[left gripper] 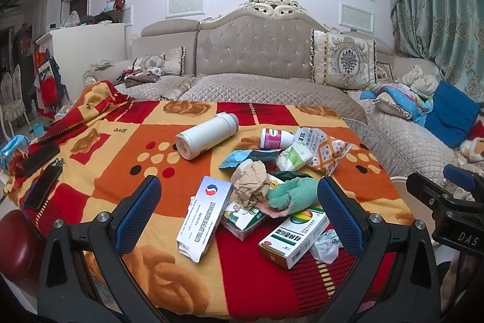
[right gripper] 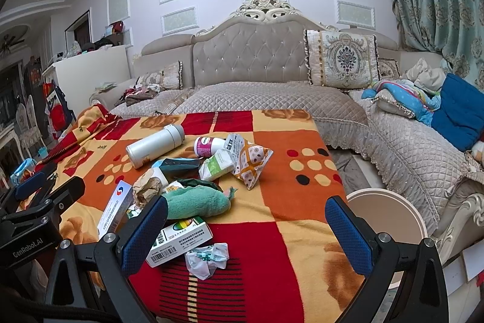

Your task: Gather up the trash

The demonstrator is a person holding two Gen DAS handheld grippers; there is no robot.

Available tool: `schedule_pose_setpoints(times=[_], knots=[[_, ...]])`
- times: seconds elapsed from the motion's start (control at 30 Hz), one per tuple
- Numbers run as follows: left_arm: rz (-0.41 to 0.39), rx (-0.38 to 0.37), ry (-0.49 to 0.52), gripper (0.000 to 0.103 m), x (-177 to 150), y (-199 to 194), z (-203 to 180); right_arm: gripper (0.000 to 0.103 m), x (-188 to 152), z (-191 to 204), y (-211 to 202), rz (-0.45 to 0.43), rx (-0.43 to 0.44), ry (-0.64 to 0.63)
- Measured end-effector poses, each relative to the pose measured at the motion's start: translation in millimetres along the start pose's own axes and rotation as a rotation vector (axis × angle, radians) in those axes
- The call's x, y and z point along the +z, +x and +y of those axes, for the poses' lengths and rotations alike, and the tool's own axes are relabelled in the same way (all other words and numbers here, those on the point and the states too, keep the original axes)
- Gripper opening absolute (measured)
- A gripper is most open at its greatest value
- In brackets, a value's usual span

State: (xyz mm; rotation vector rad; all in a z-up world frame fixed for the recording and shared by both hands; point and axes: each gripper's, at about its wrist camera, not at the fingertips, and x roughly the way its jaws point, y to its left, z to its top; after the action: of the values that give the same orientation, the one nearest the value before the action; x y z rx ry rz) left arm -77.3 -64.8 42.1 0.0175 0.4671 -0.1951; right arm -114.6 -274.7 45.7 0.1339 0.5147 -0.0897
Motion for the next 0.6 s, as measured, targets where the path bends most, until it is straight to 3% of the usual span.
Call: schedule_pose_setpoints(times=[0.6], knots=[[0.003, -0.001, -0.002, 0.103, 0.7, 0.6, 0.7, 0.103, 0.1, -0.3, 1.1, 0.000, 0.001, 0.001]])
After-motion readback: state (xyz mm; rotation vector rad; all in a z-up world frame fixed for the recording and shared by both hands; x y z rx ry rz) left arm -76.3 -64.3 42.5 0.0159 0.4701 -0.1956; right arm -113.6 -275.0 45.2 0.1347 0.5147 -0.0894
